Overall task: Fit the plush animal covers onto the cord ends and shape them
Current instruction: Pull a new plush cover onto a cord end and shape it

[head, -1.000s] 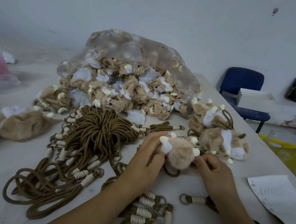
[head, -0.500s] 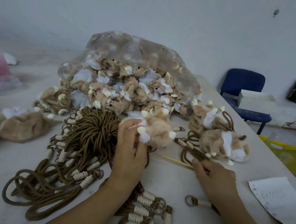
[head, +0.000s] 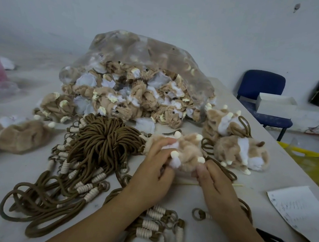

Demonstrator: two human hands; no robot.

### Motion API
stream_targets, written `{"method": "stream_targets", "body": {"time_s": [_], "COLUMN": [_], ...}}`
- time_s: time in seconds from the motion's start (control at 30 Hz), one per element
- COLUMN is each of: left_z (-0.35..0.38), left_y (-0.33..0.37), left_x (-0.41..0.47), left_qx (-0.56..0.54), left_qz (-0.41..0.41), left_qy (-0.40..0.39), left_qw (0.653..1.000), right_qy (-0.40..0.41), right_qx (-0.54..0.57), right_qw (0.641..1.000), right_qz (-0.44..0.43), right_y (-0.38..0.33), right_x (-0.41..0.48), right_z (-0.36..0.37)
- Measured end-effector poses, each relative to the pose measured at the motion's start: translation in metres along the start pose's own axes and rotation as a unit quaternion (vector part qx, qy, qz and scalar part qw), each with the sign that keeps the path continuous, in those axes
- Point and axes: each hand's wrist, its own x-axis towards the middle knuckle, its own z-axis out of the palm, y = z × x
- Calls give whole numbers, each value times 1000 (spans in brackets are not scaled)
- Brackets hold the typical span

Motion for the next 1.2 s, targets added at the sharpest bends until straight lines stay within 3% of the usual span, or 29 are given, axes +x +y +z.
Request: {"method": "stream_targets", "body": {"time_s": [0.1,0.3,0.47,0.6,1.2], "left_z": [0,-1,-8,-9,-8], "left_y": [2,4,0,1,7], "left_x": [1,1,6,7,4], "left_qx": [-5,-13,-41,-50,-55], "left_qz": [-6,7,-46,-62,-62], "left_qy": [2,5,103,130,86], "left_qw": [1000,1000,993,988,993], "right_qy": [16,3,33,25,-3], "right_qx": [45,12,-46,-87,-83], "right_qw": [998,998,998,995,995], "right_qz": [45,61,22,-38,-55], "right_y": [0,1,4,3,4], "right_x": [0,1,1,1,-2], "right_z": [-2,-2,-4,0,0]}}
